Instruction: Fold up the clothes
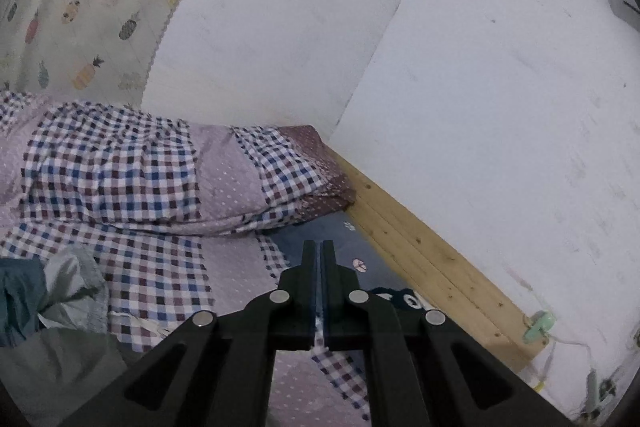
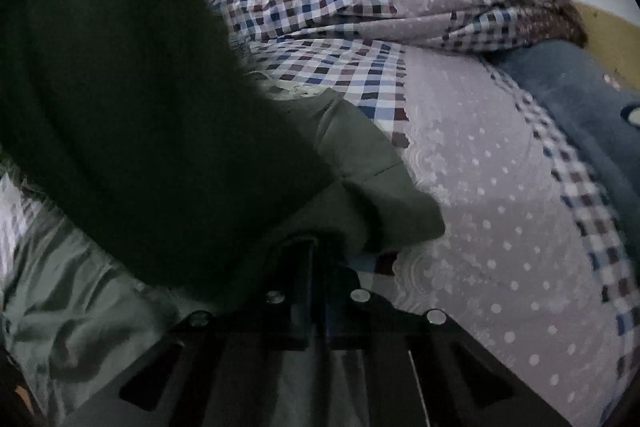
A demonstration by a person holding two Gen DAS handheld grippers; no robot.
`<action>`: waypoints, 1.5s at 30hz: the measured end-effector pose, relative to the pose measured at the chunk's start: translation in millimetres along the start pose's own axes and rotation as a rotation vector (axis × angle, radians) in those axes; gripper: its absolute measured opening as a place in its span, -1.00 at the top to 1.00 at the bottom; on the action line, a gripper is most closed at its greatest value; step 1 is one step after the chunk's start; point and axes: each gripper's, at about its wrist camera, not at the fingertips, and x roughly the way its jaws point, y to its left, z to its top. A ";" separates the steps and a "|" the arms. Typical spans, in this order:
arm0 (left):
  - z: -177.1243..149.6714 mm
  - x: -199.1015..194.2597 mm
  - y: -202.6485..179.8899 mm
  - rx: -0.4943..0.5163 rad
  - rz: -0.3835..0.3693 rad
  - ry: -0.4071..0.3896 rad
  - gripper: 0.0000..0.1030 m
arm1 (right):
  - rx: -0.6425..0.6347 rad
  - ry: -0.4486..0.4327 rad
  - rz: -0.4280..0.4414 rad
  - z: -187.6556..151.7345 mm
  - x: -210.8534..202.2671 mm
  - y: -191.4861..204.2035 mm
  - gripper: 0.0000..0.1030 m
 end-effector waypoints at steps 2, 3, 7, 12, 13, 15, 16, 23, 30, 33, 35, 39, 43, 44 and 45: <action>-5.6 1.3 8.0 0.016 0.020 0.014 1.00 | 0.001 0.007 0.018 -2.1 -3.2 -5.1 0.96; -11.7 1.5 14.0 0.021 0.028 0.024 1.00 | 0.004 0.011 0.026 -2.9 -4.7 -7.6 0.96; -44.0 6.7 39.2 0.023 0.052 0.092 1.00 | 0.040 0.029 0.036 -9.7 -6.6 -19.8 0.90; -133.1 33.5 60.3 0.073 0.099 0.283 0.15 | 0.138 0.058 0.113 -17.5 -1.5 -34.5 0.82; -154.4 39.5 60.6 0.090 0.089 0.321 -0.13 | 0.160 0.057 0.134 -18.9 -1.1 -37.5 0.76; -195.9 49.8 54.7 0.160 0.082 0.387 -0.24 | 0.203 0.051 0.180 -20.7 -1.5 -43.1 0.60; -220.5 56.9 49.4 0.218 0.083 0.425 -0.24 | 0.227 0.047 0.203 -21.4 -2.1 -46.1 0.42; -347.9 83.1 16.8 0.545 0.130 0.482 -0.24 | 0.315 0.037 0.238 -27.8 -7.1 -64.0 0.22; -407.2 110.9 10.2 0.874 0.213 0.446 -0.24 | 0.386 0.025 0.225 -33.2 -12.9 -84.7 0.21; -418.8 122.0 5.8 0.944 0.234 0.412 -0.24 | 0.410 0.004 0.239 -32.0 -16.8 -88.7 0.21; -422.6 130.8 2.5 0.993 0.255 0.398 -0.24 | 0.416 -0.006 0.240 -30.5 -19.1 -89.8 0.21; -419.9 140.6 -6.3 1.011 0.222 0.371 -0.14 | 0.436 -0.019 0.228 -30.3 -22.6 -95.8 0.19; -406.9 150.3 -11.3 0.967 0.181 0.378 0.76 | 0.486 -0.048 0.218 -31.0 -28.4 -107.9 0.19; -401.5 153.4 -9.8 0.940 0.177 0.385 0.89 | 0.493 -0.055 0.215 -31.1 -30.1 -109.9 0.18; -394.0 155.6 -7.0 0.901 0.171 0.391 0.91 | 0.497 -0.061 0.212 -31.1 -31.5 -111.2 0.18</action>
